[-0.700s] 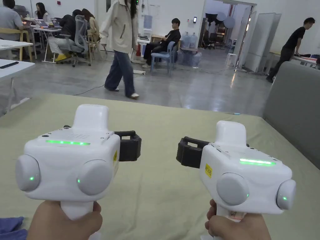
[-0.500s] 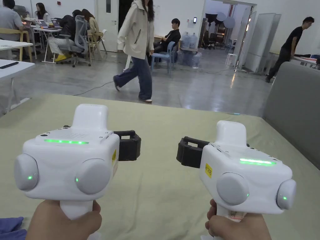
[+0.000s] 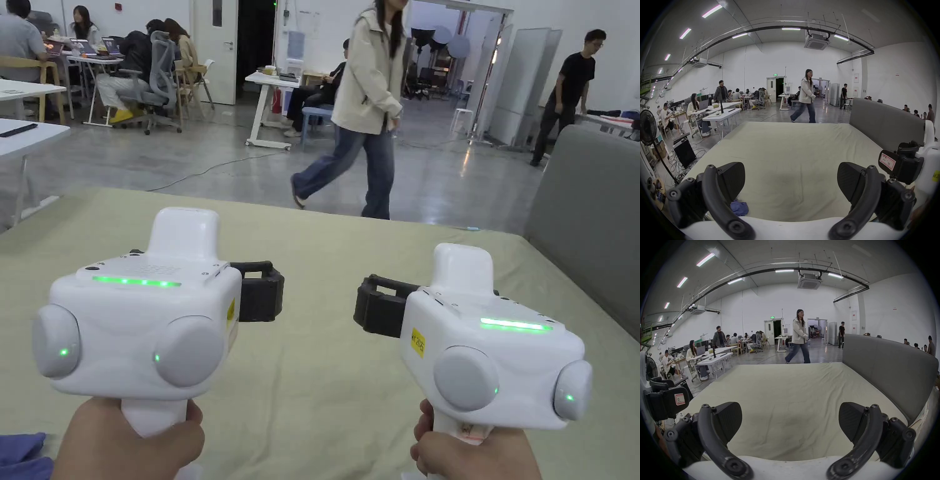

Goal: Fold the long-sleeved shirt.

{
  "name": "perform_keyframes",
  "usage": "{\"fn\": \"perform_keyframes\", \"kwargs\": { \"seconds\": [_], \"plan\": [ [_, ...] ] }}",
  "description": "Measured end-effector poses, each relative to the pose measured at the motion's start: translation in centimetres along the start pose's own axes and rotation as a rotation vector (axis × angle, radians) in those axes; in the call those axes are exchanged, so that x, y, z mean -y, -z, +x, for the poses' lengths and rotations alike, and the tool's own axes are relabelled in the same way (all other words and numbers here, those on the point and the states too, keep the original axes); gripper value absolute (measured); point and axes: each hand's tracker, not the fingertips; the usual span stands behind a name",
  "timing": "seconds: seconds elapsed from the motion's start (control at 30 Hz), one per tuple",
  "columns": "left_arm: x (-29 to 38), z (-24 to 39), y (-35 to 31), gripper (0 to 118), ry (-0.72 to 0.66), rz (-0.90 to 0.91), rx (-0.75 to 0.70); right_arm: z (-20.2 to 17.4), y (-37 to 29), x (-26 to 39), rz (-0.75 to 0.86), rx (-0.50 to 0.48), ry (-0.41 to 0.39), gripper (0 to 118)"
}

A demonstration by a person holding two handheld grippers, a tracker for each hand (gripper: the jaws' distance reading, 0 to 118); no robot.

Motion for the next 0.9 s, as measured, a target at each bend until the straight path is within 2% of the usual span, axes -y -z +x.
{"fn": "perform_keyframes", "kwargs": {
  "seconds": [0.2,0.5,0.9],
  "plan": [
    [-0.02,0.1,-0.29,114,0.019,0.005,-0.021,0.32,-0.43,-0.15,0.008,-0.004,0.024,117],
    [-0.26,0.31,-0.55,114,0.02,0.009,-0.006,-0.08,-0.43,0.02,0.007,0.017,-0.001,117],
    [-0.46,0.62,-0.78,114,0.043,0.018,-0.012,-0.31,-0.48,-0.34,0.011,-0.003,-0.012,117]
  ]
}}
